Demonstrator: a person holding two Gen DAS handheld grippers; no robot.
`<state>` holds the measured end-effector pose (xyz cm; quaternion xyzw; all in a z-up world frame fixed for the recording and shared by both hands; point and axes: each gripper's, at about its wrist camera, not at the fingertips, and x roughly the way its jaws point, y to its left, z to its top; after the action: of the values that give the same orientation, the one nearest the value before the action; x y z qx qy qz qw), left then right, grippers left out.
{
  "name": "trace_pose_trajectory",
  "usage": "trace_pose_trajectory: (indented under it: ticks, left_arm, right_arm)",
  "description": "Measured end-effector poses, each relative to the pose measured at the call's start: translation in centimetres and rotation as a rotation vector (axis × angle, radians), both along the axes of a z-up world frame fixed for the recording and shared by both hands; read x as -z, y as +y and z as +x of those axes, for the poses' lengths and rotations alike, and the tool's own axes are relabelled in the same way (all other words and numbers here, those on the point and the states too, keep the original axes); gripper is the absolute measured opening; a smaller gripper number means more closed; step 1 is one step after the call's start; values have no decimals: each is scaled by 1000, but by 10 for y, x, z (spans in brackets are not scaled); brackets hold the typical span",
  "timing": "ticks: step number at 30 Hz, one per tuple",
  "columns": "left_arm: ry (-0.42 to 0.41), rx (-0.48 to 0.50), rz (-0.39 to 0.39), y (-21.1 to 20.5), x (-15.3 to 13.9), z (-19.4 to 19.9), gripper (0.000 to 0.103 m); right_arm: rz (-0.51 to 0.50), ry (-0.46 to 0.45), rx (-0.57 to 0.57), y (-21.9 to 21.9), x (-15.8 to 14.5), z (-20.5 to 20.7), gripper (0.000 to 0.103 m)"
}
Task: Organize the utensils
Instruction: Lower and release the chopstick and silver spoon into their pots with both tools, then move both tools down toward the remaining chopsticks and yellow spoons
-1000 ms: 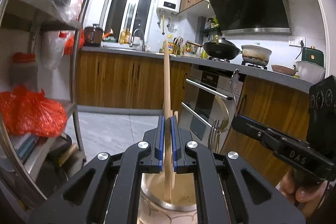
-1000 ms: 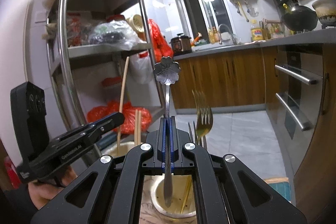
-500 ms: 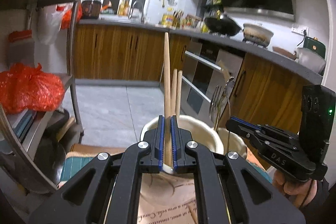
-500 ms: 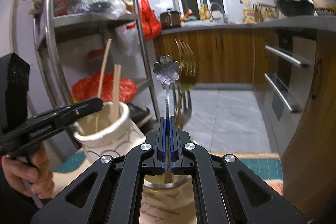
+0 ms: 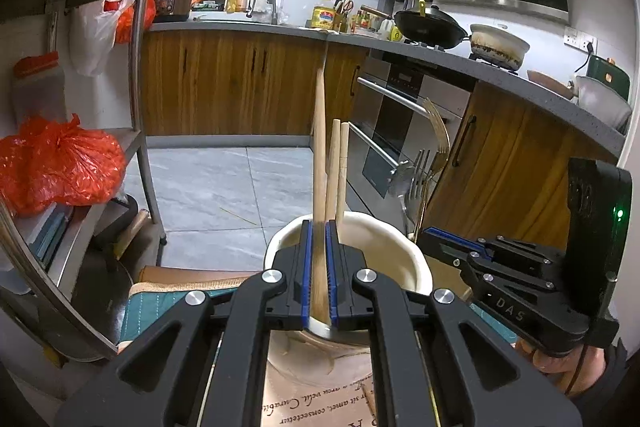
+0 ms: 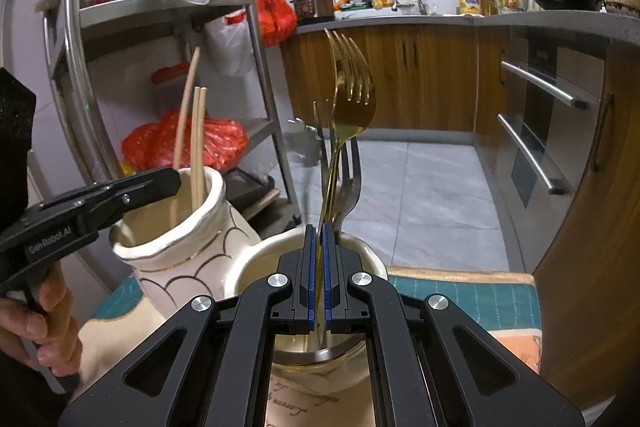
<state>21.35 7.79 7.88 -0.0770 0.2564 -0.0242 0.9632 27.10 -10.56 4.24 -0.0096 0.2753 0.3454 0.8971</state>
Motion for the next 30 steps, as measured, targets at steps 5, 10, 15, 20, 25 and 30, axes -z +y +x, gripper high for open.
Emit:
trace_pose_trajectory:
  ticks: [5,10,15,20,25,30]
  left_arm:
    - [-2,3,9,-1,0,-1,7]
    - [-15,4,19,-4,-2,-5,18]
    - [-39,4,39,-8,-5,-14,31]
    - [-58,3,38,-9,-7,-24,38]
    - [-69,1,61,-8,-8,-38,39]
    - [-74,-14,64,-6,-8,-52,40]
  right_arm:
    - [7,-2,-9,-2,0,-2,4]
    - [24,-16,-15,-7,-6,-5,10]
    - [33,-41,-22,-13,-14,-12,18]
    - [25,-64,-33,-20,-19,-21,19]
    - [-3,-82,-48,-25,-20,-32,24]
    - [-16,-76,-44,-30,-22,-43,25]
